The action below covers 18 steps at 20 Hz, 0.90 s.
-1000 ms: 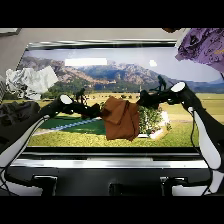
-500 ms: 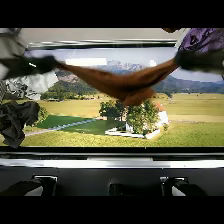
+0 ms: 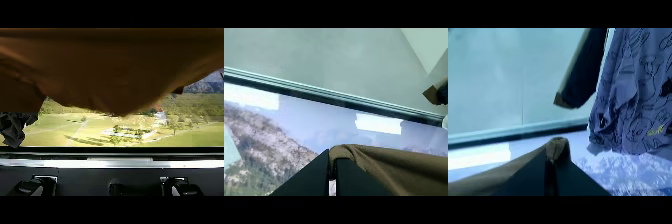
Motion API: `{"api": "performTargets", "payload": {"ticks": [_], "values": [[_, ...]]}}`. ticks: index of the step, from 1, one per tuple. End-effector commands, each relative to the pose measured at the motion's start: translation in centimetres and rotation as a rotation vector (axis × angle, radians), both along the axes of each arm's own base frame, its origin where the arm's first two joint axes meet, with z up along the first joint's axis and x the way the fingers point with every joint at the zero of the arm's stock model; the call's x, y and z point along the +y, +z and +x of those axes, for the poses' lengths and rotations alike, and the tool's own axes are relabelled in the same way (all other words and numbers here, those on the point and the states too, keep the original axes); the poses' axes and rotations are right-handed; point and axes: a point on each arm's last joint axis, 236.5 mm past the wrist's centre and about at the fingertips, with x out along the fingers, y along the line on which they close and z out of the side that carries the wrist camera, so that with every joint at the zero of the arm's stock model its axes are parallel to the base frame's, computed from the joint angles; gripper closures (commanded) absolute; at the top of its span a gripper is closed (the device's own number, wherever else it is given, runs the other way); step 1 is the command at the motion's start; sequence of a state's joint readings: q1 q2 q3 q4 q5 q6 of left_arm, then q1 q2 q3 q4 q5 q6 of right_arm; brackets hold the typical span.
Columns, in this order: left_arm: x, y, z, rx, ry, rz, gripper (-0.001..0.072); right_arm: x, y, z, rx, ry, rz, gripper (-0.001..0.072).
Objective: Fold the clothes and pants, and hang the long-sleeved shirts on hangers.
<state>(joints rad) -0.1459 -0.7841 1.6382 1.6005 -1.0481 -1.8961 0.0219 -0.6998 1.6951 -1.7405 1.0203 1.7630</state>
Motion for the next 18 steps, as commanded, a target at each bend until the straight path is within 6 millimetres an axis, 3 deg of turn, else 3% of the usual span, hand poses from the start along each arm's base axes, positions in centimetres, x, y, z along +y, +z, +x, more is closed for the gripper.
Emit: {"api": "performTargets", "payload": {"ticks": [1,3,5,7,10,12,14,16,18], "values": [[0.7,-0.2,-1.3,0.015,0.022,0.007,0.0689,-0.4,1.7,-0.6,-0.073,-0.014,0.044,0.0686],[0.4,-2.1,0.8,0.062,0.021,0.016,0.0689,-0.2,-0.8,4.6,-0.001,-0.014,0.093,0.0686],[-0.1,-6.0,4.2,0.157,0.02,0.032,0.0689,0.3,-5.8,11.3,0.134,-0.014,0.173,0.0685],[-0.6,-11.3,8.0,0.275,0.019,0.051,0.0689,1.9,-13.6,18.4,0.322,0.021,0.23,0.0685],[-1.4,-21.7,13.2,0.488,0.016,0.086,0.0689,5.3,-28.4,26.7,0.622,0.08,0.37,0.0684],[-1.8,-29.4,15.8,0.636,0.013,0.114,0.0688,8.5,-37.8,29.2,0.803,0.126,0.528,0.0683],[-2.1,-36.1,17.6,0.751,0.012,0.13,0.0689,12.0,-45.4,29.3,0.984,0.165,0.704,0.0682],[-2.1,-41.3,18.2,0.847,0.016,0.137,0.0689,14.6,-50.8,28.2,1.127,0.179,0.769,0.0677],[-2.2,-44.3,18.1,0.909,0.025,0.134,0.0688,16.2,-53.6,27.0,1.21,0.188,0.757,0.0656]]}}
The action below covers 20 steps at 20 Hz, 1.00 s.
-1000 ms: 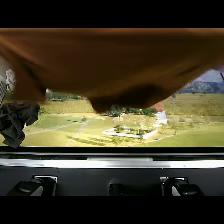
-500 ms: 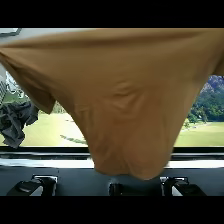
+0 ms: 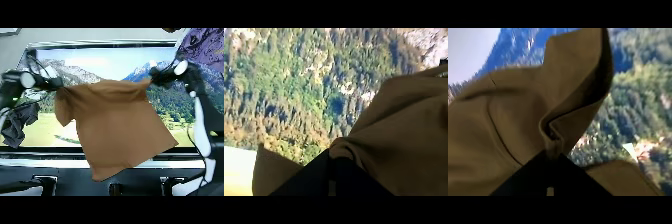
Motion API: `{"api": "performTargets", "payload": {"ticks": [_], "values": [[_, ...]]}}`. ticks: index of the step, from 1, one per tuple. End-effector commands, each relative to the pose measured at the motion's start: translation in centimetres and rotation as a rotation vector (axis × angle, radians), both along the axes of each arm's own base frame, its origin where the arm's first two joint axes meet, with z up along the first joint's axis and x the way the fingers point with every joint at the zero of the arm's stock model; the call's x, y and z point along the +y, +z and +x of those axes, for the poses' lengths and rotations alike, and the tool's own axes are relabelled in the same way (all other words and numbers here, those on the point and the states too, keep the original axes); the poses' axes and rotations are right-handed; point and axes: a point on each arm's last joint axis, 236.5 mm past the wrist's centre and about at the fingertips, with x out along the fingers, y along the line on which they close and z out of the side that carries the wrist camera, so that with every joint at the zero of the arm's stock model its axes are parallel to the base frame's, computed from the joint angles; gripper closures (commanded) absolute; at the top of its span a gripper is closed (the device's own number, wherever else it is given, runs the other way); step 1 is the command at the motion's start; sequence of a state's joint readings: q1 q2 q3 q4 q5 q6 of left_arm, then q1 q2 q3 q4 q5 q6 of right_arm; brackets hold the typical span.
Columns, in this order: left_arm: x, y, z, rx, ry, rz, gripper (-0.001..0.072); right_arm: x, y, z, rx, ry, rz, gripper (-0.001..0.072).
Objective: Fold the clothes and pants, and hang the long-sleeved shirts on hangers.
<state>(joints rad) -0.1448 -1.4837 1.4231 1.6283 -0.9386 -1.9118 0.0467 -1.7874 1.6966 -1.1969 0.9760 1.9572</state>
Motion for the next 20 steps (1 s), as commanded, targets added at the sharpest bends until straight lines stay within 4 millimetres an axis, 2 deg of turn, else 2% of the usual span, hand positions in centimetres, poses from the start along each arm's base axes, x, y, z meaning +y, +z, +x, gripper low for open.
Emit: {"api": "performTargets", "payload": {"ticks": [1,2,3,4,5,6,8,9,10,11,12,13,14,15,18,20], "values": [[-0.1,-6.7,0.2,0.124,0.016,0.006,0.0688,4.1,-6.4,-1.9,0.181,0.039,0.106,0.061],[-0.1,-6.7,0.3,0.124,0.016,0.006,0.0688,4.4,-6.2,-1.9,0.177,0.044,0.108,0.0558],[0.0,-6.5,0.3,0.119,0.017,0.005,0.0688,4.1,-5.6,-1.8,0.168,0.039,0.111,0.0477],[0.0,-6.1,0.3,0.117,0.017,0.008,0.0688,3.6,-4.7,-2.0,0.164,0.04,0.114,0.0313],[0.1,-5.6,0.3,0.113,0.018,0.007,0.0688,2.5,-3.5,-2.4,0.161,0.054,0.109,0.02],[0.1,-5.0,0.3,0.109,0.019,0.006,0.0688,1.0,-2.1,-3.2,0.154,0.09,0.09,0.0193],[0.1,-4.1,0.2,0.108,0.02,0.006,0.0688,-4.1,0.6,-5.9,0.161,0.184,0.008,0.0195],[0.1,-3.8,-0.1,0.116,0.022,0.006,0.0688,-7.8,1.6,-7.8,0.191,0.205,-0.061,0.0226],[0.2,-3.6,-0.5,0.134,0.023,0.009,0.0687,-11.9,2.1,-9.9,0.235,0.188,-0.134,0.0336],[0.2,-3.7,-0.9,0.154,0.024,0.012,0.0687,-15.1,2.5,-11.8,0.263,0.165,-0.169,0.0349],[0.3,-3.9,-1.5,0.181,0.025,0.017,0.0687,-17.4,2.9,-13.3,0.265,0.092,-0.122,0.0348],[0.4,-4.1,-2.0,0.204,0.026,0.021,0.0687,-18.4,2.7,-14.9,0.262,0.062,-0.06,0.0321],[0.4,-4.3,-2.4,0.221,0.027,0.023,0.0687,-18.8,1.9,-17.2,0.279,0.05,0.003,0.0213],[0.5,-4.3,-2.6,0.23,0.028,0.024,0.0687,-18.9,0.6,-19.5,0.308,0.008,0.072,0.0165],[0.5,-4.4,-2.7,0.233,0.028,0.025,0.0687,-17.4,-3.8,-25.5,0.414,-0.031,0.185,0.0166],[0.5,-4.4,-2.7,0.233,0.028,0.025,0.0687,-15.8,-6.3,-28.0,0.471,-0.006,0.21,0.0166]]}}
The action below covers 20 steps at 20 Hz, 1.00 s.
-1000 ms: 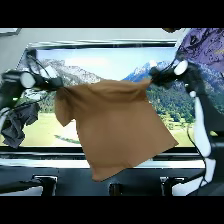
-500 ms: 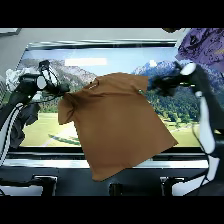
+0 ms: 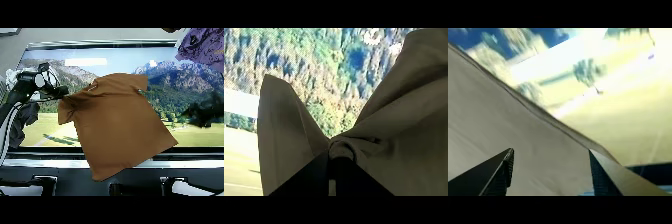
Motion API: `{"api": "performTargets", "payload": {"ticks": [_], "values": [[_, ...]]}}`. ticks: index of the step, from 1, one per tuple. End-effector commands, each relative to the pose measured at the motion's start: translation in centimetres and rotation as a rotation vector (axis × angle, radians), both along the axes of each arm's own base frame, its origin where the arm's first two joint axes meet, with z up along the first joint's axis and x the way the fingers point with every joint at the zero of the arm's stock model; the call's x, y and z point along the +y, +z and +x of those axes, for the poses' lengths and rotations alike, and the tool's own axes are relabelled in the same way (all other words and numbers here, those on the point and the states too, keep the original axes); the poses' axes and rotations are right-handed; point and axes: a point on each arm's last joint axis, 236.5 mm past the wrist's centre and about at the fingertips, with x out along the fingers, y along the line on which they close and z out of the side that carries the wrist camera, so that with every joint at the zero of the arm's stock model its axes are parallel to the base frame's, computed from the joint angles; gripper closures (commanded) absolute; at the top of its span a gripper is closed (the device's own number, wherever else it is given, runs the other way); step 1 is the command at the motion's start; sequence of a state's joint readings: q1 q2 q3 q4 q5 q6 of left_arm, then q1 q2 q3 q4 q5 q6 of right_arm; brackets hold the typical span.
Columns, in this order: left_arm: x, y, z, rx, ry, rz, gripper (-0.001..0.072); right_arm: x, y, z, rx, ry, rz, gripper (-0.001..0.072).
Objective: Fold the clothes and pants, and hang the long-sleeved shirts on hangers.
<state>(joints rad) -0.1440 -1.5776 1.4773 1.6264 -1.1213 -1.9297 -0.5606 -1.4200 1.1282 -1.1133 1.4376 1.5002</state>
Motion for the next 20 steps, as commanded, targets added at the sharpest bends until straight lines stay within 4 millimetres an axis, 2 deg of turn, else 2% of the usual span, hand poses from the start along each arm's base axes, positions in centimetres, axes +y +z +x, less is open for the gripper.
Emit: {"api": "performTargets", "payload": {"ticks": [1,5,14,15,16,18,19,20], "values": [[0.0,0.0,-0.3,0.013,0.0,0.002,0.0687,2.2,-3.9,-5.2,0.082,-0.006,0.084,0.0166],[0.0,0.0,-0.3,0.013,0.0,0.002,0.0687,2.6,-6.4,-7.9,0.15,0.013,0.069,0.0166],[0.0,0.0,-0.3,0.014,0.001,-0.001,0.0687,3.2,-8.2,-8.5,0.15,-0.025,0.064,0.0175],[0.0,0.0,-0.3,0.014,0.001,-0.001,0.0687,3.3,-8.3,-8.3,0.142,-0.037,0.07,0.0196],[0.0,0.0,-0.3,0.014,0.001,-0.001,0.0687,3.5,-8.5,-8.1,0.136,-0.048,0.075,0.0271],[0.0,0.0,-0.3,0.014,0.001,-0.001,0.0687,3.7,-8.7,-7.9,0.125,-0.067,0.083,0.0374],[0.0,0.0,-0.3,0.014,0.001,-0.001,0.0687,3.8,-8.6,-7.6,0.114,-0.073,0.089,0.0555],[0.0,0.0,-0.3,0.013,0.001,-0.001,0.0687,4.1,-8.4,-7.1,0.095,-0.077,0.102,0.0661]]}}
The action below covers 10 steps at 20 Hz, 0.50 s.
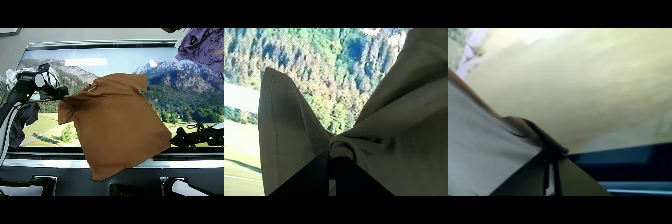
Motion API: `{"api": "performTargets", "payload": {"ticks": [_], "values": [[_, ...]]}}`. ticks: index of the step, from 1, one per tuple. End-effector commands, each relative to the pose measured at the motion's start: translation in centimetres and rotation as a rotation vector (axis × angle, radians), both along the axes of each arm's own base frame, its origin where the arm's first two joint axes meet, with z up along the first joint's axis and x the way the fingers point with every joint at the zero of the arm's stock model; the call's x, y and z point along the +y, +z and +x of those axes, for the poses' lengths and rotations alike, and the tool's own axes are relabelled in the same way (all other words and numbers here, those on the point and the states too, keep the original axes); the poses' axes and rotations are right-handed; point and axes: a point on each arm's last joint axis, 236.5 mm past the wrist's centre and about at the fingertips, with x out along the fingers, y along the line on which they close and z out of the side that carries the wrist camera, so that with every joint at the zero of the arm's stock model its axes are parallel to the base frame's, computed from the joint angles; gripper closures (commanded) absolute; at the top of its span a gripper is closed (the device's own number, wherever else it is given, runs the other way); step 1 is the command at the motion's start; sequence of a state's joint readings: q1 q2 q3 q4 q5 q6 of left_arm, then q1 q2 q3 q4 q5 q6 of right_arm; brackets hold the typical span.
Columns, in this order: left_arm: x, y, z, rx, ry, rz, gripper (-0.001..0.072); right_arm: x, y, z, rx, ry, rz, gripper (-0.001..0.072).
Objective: Fold the clothes and pants, and hang the long-sleeved shirts on hangers.
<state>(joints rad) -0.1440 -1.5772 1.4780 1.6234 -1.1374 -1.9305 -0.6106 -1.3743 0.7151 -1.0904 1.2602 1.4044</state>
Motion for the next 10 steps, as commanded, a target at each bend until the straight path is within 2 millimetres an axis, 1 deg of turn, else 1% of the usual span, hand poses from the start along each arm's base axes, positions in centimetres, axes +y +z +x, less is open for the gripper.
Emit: {"api": "performTargets", "payload": {"ticks": [1,3,5,6,8,10], "values": [[0.0,0.1,0.0,-0.002,-0.001,0.0,0.0687,0.6,0.3,1.9,-0.078,-0.033,0.028,0.0684],[0.0,0.1,0.0,-0.002,-0.001,0.0,0.0687,0.8,1.3,3.8,-0.137,-0.072,0.054,0.0685],[0.0,0.1,0.0,-0.002,-0.001,0.001,0.0687,-0.3,3.0,6.7,-0.218,-0.107,0.04,0.0686],[0.0,0.1,0.0,-0.002,-0.001,0.001,0.0687,-1.4,4.2,8.3,-0.258,-0.13,0.014,0.0686],[0.0,0.1,0.0,-0.002,-0.001,0.001,0.0687,-4.4,7.7,12.7,-0.373,-0.173,-0.08,0.0686],[0.0,0.0,0.0,-0.002,-0.001,0.001,0.0688,-6.3,11.8,17.7,-0.513,-0.182,-0.182,0.0686]]}}
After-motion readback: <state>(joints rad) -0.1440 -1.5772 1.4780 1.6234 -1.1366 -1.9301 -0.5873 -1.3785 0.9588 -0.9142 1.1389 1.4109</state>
